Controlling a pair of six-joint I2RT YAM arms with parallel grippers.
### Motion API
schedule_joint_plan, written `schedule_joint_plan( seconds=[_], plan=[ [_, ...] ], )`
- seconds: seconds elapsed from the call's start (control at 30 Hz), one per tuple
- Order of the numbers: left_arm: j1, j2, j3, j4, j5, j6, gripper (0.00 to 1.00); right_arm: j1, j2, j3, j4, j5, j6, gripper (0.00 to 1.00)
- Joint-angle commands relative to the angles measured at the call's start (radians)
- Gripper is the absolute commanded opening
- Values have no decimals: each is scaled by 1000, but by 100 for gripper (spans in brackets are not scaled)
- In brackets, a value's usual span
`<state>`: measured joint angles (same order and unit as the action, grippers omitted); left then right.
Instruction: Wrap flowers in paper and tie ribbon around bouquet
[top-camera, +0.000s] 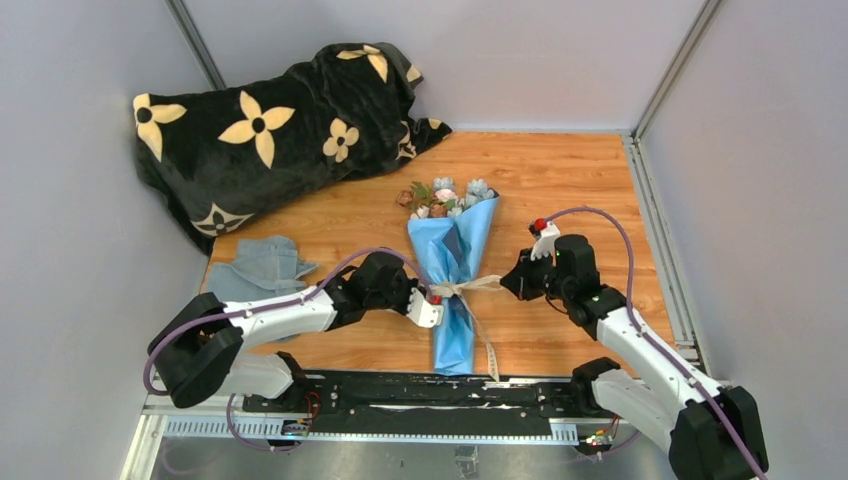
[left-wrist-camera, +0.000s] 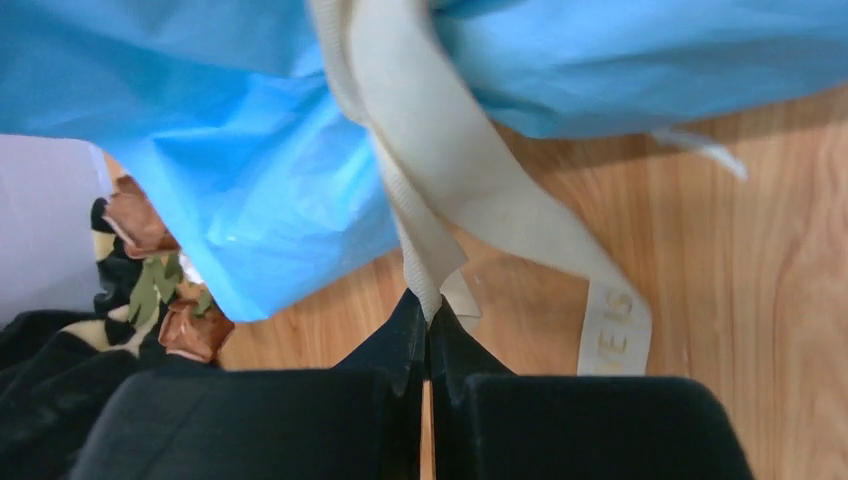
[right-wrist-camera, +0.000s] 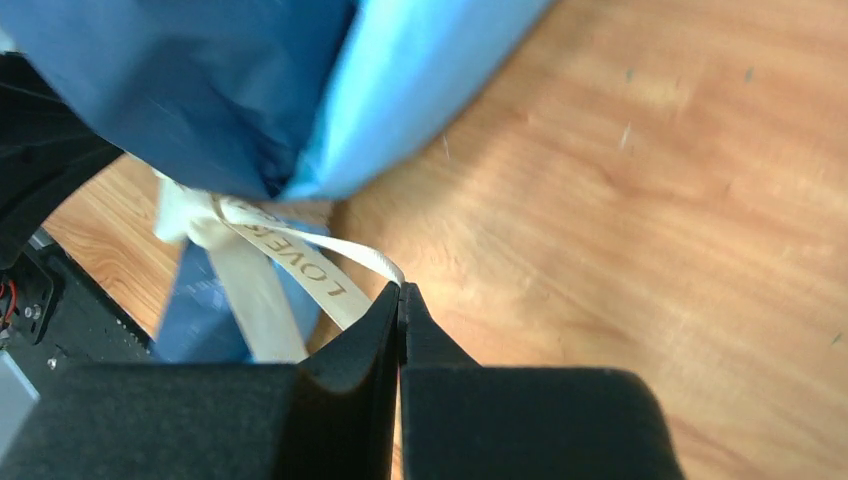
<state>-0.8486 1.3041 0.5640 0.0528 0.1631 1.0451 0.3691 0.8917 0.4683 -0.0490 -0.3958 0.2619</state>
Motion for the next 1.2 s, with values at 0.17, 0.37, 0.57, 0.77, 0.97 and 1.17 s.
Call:
schedule_joint_plan(
  seconds=[0.17, 0.37, 0.57, 0.77, 0.97, 1.17],
  plan=[
    [5, -55, -82, -196, -147, 211, 0, -158, 4, -102, -49, 63, 135, 0],
    [125, -63, -89, -257, -92, 246, 0, -249, 86, -132, -49, 26, 158, 0],
    [196, -66, -122, -277, -90, 339, 0, -395, 119, -168, -43, -1, 158, 0],
    [206, -78, -126, -298, -73, 341, 0, -435, 139, -163, -50, -17, 139, 0],
    [206, -74, -49, -346, 18, 267, 0, -328, 173, -94, 36, -206, 52, 16],
    [206, -65, -50, -332, -9, 301, 0, 85, 144, -75, 355, -135, -340, 58]
  ],
)
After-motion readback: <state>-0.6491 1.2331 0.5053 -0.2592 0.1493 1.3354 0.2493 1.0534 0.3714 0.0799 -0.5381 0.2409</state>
